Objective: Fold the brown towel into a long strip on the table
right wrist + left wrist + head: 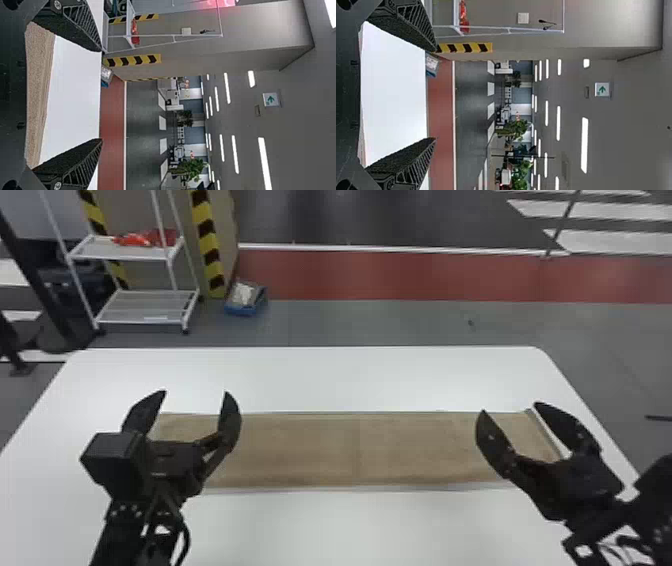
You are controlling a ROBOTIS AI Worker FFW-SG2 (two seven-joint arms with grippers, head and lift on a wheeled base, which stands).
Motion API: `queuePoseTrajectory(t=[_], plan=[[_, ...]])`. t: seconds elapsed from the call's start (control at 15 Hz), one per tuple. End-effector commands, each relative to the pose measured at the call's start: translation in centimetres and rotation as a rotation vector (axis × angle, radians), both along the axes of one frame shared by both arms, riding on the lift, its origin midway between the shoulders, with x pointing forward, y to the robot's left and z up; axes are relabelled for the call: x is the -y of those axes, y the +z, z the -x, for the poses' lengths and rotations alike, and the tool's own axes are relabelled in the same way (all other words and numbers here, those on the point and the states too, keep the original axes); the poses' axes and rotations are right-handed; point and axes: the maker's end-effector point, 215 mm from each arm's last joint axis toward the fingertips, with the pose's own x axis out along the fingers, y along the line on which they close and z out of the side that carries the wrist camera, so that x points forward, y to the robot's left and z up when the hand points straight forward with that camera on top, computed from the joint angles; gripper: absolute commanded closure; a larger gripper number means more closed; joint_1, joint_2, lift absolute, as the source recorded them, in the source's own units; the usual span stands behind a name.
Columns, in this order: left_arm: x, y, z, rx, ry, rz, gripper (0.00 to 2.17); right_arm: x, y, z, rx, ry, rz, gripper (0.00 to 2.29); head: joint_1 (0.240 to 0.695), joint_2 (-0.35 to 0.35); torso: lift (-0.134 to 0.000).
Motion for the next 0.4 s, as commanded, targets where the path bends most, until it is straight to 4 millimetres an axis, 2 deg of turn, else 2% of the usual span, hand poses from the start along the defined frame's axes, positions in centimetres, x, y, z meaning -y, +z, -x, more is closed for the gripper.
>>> queuePoseTrajectory(t=[0.0, 0.33], plan=[[0.09, -0.19, 0.14, -0.005, -0.002, -0.002, 0.09, -0.13, -0.04, 0.09, 0.001, 0.002, -0.005, 0.07, 0.695, -0.057, -0.115], [0.04, -0.15, 0.22, -0.005, 0.000, -0.002, 0.09, -0.24, -0.07, 0.19, 0.006, 0.003, -0.007, 0.07, 0.695, -0.055, -0.115]])
